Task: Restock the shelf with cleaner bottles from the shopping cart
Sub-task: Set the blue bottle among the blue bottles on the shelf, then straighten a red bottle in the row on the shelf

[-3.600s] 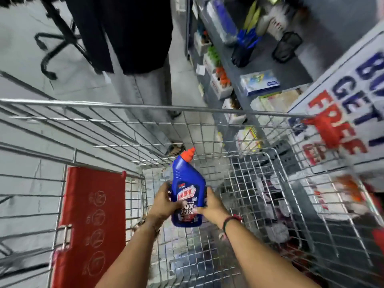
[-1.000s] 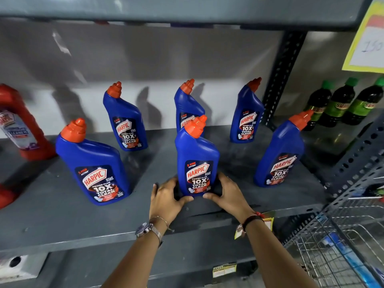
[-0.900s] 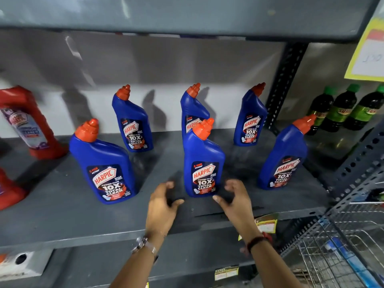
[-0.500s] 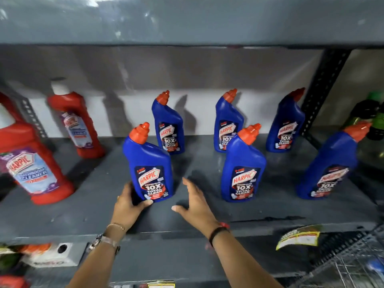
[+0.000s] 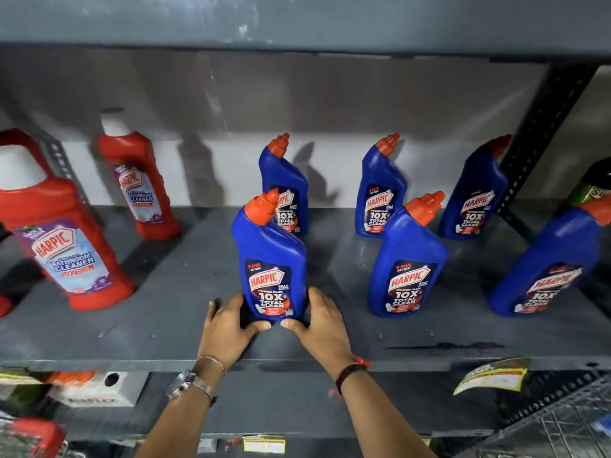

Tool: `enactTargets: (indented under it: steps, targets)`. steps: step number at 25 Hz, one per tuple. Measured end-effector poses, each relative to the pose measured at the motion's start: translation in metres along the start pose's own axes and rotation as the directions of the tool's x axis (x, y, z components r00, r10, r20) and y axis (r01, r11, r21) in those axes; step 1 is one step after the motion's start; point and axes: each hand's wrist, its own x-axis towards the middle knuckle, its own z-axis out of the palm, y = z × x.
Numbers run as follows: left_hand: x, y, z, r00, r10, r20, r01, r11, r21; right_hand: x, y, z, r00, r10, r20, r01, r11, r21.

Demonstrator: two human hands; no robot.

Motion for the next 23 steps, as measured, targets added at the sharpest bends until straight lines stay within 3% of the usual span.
enactTargets:
  steps: [10, 13, 15, 18, 19, 21, 23]
  targets:
    - [0.002, 0.000, 0.000, 1.000, 0.018, -0.020, -0.017, 0.998, 0.057, 0.002, 0.002, 0.002, 0.999, 0.037, 0.014, -0.038, 0.999, 0.024]
    - [0.004, 0.000, 0.000, 1.000, 0.019, 0.000, -0.019, 0.999, 0.036, 0.003, 0.001, 0.000, 0.998, 0.049, 0.039, -0.050, 0.998, 0.027]
    - [0.000, -0.001, -0.002, 1.000, 0.020, -0.004, -0.021, 0.998, -0.065, -0.004, -0.003, 0.000, 0.995, 0.091, -0.046, -0.086, 0.991, 0.101]
    - [-0.016, -0.016, -0.020, 0.980, -0.090, -0.178, 0.021, 0.933, -0.360, -0.038, -0.020, 0.015, 0.910, 0.187, -0.370, -0.086, 0.958, 0.273]
    - [-0.021, -0.028, -0.030, 0.948, -0.138, -0.286, 0.014, 0.917, -0.399, -0.050, -0.032, 0.028, 0.912, 0.193, -0.362, -0.075, 0.946, 0.316]
    - [-0.027, -0.057, -0.058, 0.853, -0.220, -0.473, 0.028, 0.925, -0.378, -0.057, -0.057, 0.061, 0.974, 0.129, -0.188, -0.051, 0.927, 0.371]
    - [-0.019, -0.092, -0.093, 0.774, -0.292, -0.562, 0.101, 0.933, -0.345, -0.037, -0.082, 0.094, 0.996, 0.041, -0.077, -0.012, 0.938, 0.345]
